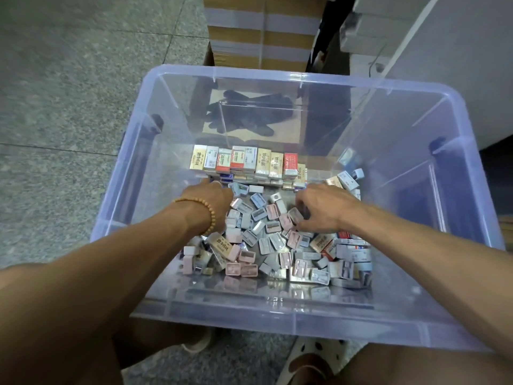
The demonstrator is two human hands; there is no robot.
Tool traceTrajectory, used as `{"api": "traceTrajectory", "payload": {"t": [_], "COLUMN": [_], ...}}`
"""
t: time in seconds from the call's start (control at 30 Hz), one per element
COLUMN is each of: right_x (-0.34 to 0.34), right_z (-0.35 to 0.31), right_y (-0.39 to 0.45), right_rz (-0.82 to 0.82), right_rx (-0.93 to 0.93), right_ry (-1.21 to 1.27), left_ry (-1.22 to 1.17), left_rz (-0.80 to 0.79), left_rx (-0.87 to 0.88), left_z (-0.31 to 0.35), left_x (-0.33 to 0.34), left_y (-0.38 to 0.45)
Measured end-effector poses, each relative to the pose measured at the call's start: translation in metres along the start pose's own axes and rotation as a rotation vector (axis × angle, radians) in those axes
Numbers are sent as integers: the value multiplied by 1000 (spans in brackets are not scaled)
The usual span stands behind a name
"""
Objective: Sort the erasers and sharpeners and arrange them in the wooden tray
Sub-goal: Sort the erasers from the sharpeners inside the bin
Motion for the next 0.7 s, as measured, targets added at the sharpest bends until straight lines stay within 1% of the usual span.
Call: {"api": "traceTrajectory", "payload": {"t": [0.07, 0.13, 0.17, 0.27, 0.3, 0.37, 0.43, 0.47, 0.6, 0.7], "right_x": [14, 24, 21, -1, -5, 1, 12, 15, 12, 12], "right_z": [9, 12, 13, 26, 35, 50, 55, 55, 48, 51], "right_y": [-1, -2, -3, 0, 1, 1, -1, -2, -3, -1], "right_rz": [-61, -124, -106, 110, 138, 68, -10, -23, -15, -5], "right_rx": [48, 57, 52, 102, 151, 223, 217, 203, 108, 112], "right_ry": [-23, 7, 30, -4, -39, -81, -120, -126, -64, -18], "left_ry": [86, 117, 109, 64, 44, -2, -26, -41, -95, -157], "left_rz": [-40, -75, -87, -121, -137, -181, -200, -207, -270, -299], "left_rx": [22, 32, 38, 66, 80, 99, 118, 126, 204, 248], "left_z": [2, 2, 2, 5, 7, 8, 7, 8, 28, 36], "left_x": [8, 15, 18, 24, 24, 27, 26, 26, 30, 36], "left_y": [0, 2, 4, 7, 7, 8, 11, 12, 9, 8]}}
Point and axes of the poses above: each hand's wrist, its own y-axis towards the middle knuckle, its own x-axis out of the palm, z = x × y, the point moved 8 cm from there along y, towards the middle knuckle, and after that the axes turned 1 degree about x, right-handed, at the moved point
